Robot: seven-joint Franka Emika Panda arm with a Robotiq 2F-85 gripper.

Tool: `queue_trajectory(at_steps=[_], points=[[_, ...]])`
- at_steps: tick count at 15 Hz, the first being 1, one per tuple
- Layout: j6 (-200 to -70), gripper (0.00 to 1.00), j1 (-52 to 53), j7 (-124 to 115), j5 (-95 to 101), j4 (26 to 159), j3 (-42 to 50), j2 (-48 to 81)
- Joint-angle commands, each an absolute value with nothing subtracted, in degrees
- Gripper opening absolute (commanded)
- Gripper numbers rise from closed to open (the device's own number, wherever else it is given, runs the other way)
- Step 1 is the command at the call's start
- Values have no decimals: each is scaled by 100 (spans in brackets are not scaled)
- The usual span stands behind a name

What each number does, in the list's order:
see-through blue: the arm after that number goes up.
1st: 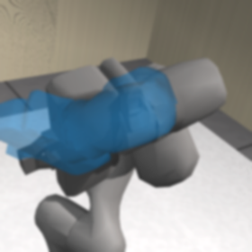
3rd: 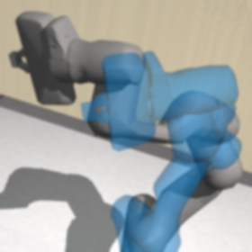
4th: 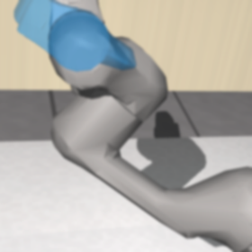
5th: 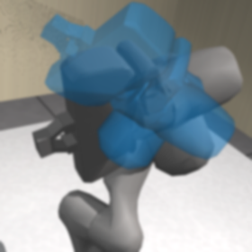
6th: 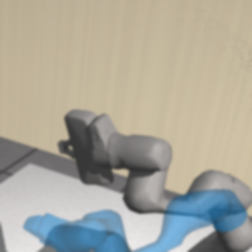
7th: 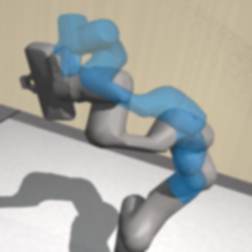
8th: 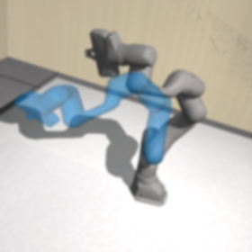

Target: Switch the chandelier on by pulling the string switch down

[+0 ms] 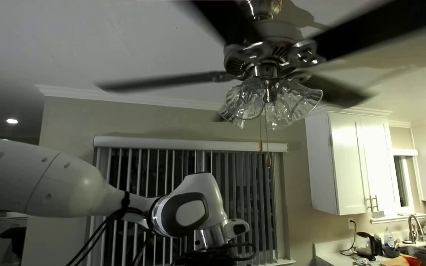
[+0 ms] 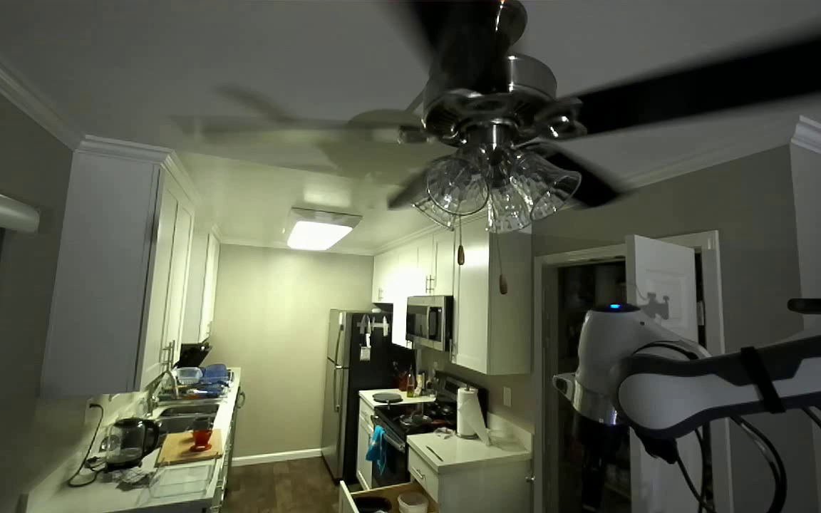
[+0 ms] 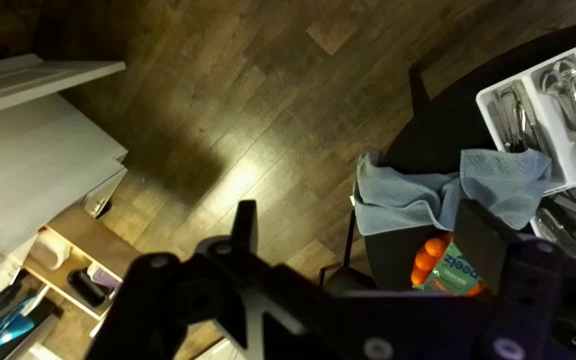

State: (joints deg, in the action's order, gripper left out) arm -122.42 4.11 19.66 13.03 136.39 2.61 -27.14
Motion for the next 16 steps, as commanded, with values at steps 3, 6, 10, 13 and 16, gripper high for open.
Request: queue_trajectory(at_steps=[3,6,10,13,16], points=[[-12697,100,387,1975,1424,13559,124,-2632],[-12704,100,386,1974,1426,13542,115,-2617],[-12704,100,386,1974,1426,13542,115,-2617],[-13754,100,333,1629,1498,13742,87,-2500],[-15000,100,266,1343,1555,13801,32,-2219]])
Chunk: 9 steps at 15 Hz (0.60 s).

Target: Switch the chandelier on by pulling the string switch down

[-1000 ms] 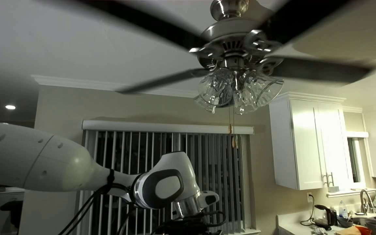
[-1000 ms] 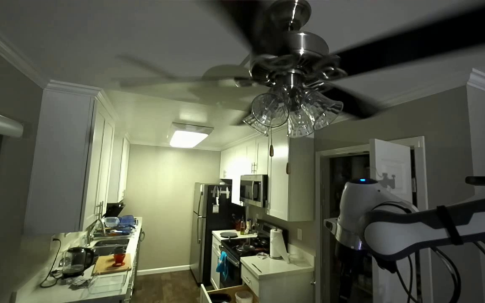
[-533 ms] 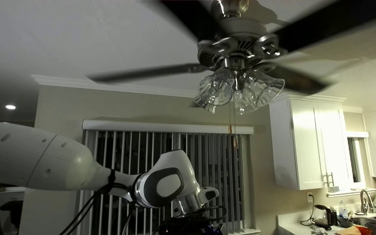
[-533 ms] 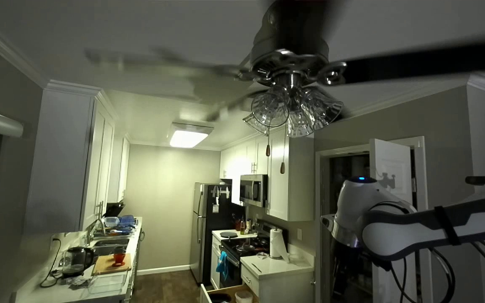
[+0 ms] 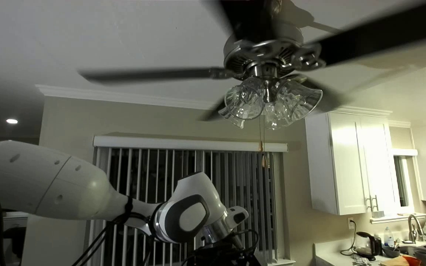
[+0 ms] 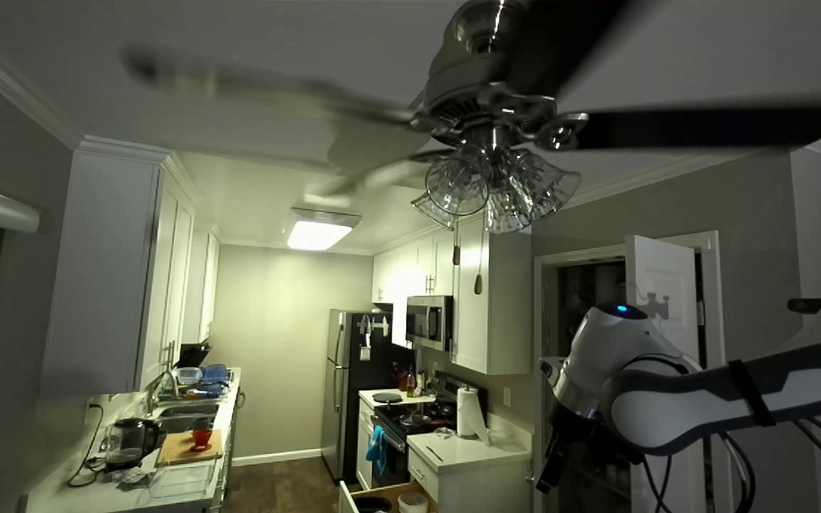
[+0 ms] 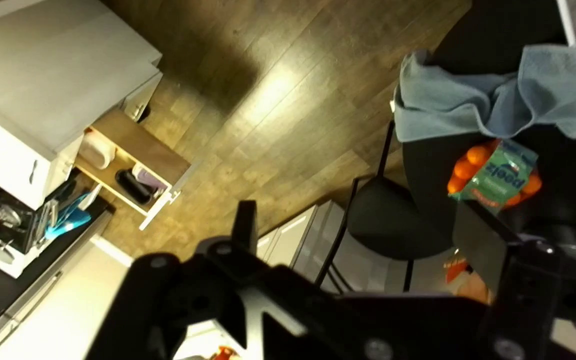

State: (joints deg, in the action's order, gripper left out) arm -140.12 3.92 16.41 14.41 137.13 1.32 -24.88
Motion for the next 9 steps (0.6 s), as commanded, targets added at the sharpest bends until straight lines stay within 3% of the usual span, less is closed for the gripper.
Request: queue_trajectory(at_steps=[1,4,9], points=[[-15417,100,216,1275,1630,13838,-4,-2127],[-16411,100,51,1228,1830,13748,-100,-1841],[-17010,100,227,1493,1664,13453,-131,-1817]])
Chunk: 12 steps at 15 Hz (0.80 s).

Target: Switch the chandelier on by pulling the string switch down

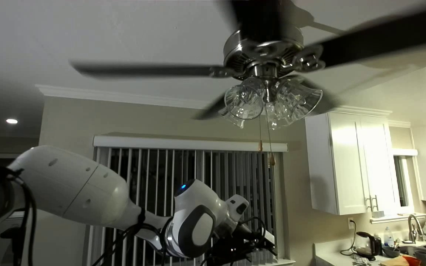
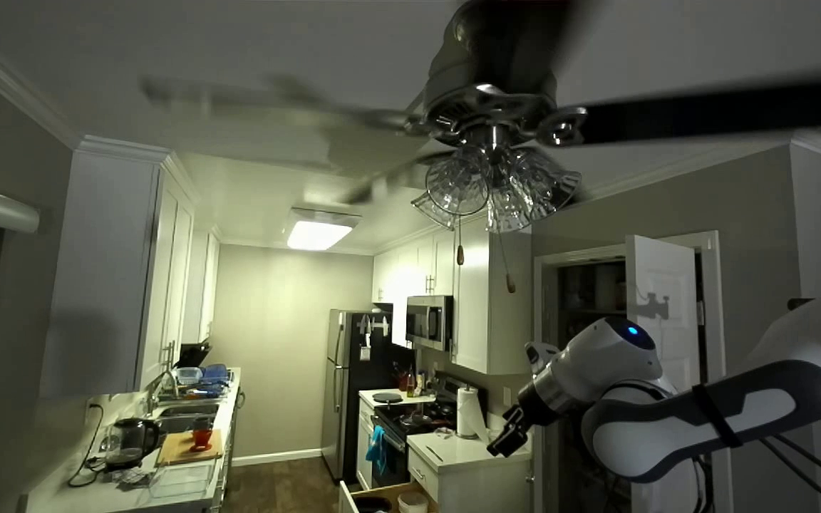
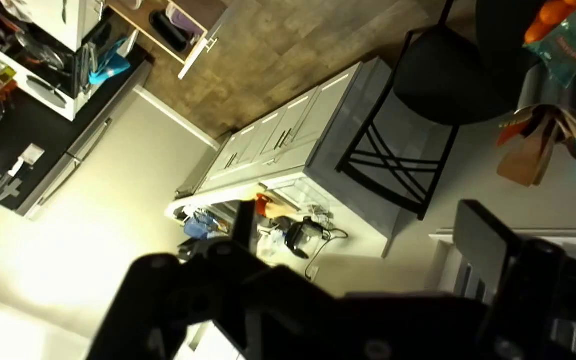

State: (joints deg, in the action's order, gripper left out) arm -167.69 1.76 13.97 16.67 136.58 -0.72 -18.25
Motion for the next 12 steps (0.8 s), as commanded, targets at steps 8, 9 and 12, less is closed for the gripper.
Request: queue_trajectory(at_steps=[8,9,12], points=[[-17712,100,-195,1285,2161,12899,-542,-2282],[-17906,100,-269,1247,2140,12840,-572,-2261],[-18451,100,-765,958,2084,12728,-853,-2209]])
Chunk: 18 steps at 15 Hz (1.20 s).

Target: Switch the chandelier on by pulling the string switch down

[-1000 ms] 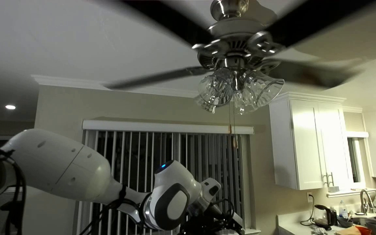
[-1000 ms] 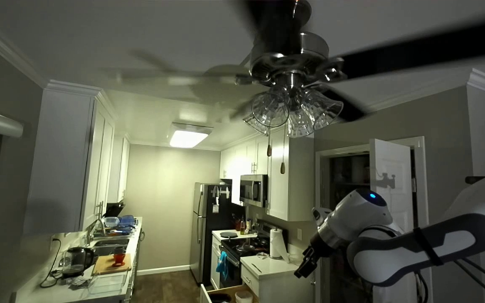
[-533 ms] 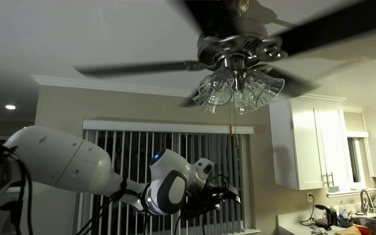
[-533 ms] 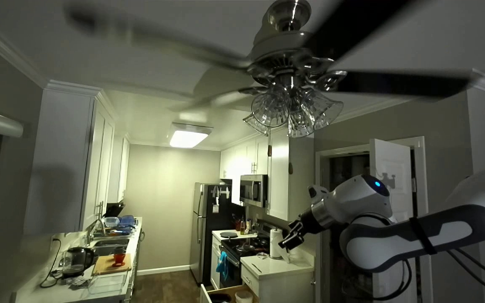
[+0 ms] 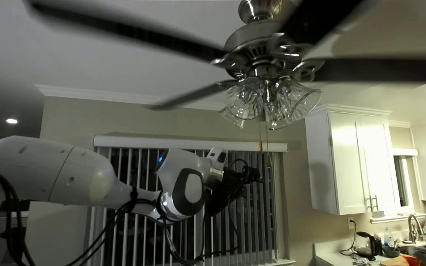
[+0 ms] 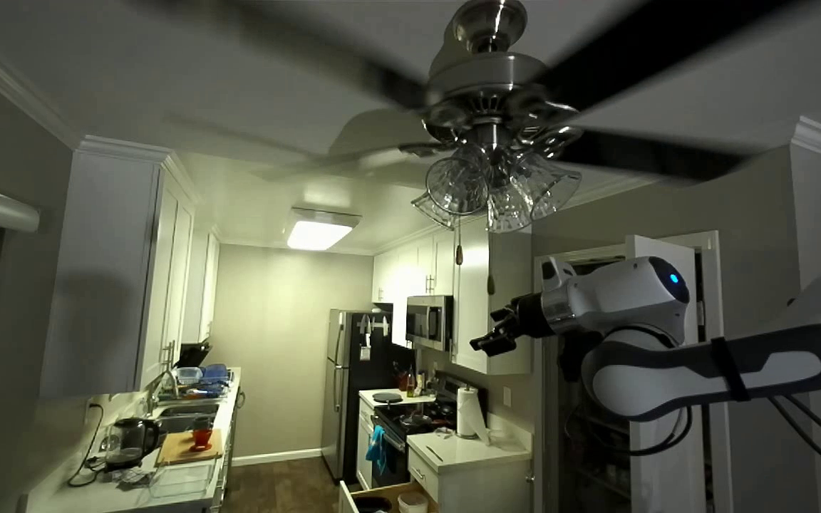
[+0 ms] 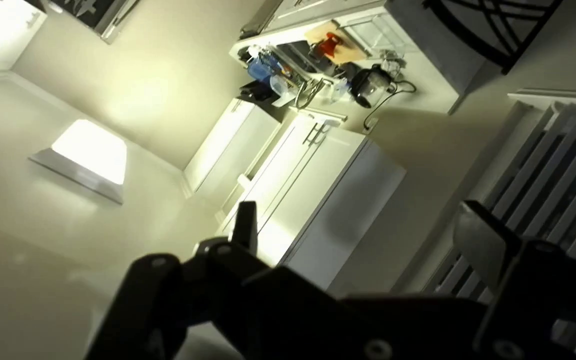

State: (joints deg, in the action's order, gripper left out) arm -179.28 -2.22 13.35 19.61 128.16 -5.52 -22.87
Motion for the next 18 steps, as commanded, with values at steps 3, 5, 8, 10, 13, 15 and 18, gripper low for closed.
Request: queue_trajectory(at_steps=[3,5,8,10,13,15,18], points=[[-18992,100,-1687,718,2054,12746,-1395,-2230],[-19247,100,-2234,699,1944,12734,-1771,-2248],[-19471,100,-2744,700,1802,12717,-2210,-2235],[-19560,100,-2982,694,1720,12712,-2476,-2238],[-19444,100,-3065,618,1570,12612,-2687,-2225],[-19450,100,-3138,603,1473,12552,-2800,-2259],[-19551,100,-3357,631,1368,12389,-2997,-2232]])
